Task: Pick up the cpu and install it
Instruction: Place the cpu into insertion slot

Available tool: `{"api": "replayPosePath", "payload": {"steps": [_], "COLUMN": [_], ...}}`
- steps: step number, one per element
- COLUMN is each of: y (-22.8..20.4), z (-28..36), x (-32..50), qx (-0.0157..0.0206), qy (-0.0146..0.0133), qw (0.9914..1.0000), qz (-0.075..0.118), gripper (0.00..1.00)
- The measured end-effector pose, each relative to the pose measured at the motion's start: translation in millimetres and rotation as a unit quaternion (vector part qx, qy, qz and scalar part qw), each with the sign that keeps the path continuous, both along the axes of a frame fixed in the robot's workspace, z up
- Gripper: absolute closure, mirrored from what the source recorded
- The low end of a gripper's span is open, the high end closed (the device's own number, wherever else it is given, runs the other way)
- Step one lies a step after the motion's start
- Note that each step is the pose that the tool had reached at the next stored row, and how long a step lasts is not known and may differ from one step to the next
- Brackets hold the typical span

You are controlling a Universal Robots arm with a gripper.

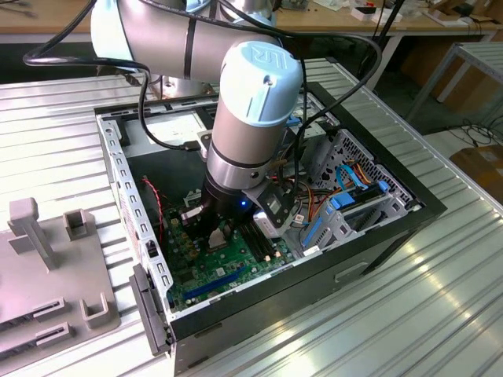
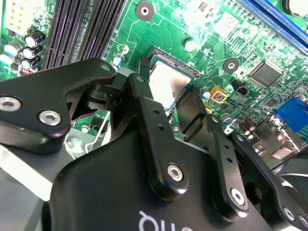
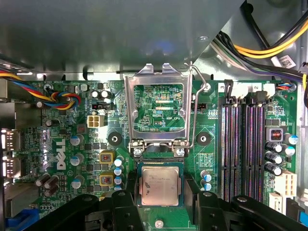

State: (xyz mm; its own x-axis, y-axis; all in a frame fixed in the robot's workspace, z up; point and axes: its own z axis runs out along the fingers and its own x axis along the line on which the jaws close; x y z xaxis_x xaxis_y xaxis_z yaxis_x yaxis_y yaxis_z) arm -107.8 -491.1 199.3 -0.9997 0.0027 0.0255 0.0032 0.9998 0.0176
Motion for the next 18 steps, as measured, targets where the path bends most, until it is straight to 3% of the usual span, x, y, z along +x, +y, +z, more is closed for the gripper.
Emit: {"api": "replayPosePath", "payload": {"steps": [18], "y": [-0.2], "z": [1.7], "x": [-0.1], "qx": [0.0], "qy": [0.0], "qw": [1.0], "qz": [0.003], "gripper": [0.53]}}
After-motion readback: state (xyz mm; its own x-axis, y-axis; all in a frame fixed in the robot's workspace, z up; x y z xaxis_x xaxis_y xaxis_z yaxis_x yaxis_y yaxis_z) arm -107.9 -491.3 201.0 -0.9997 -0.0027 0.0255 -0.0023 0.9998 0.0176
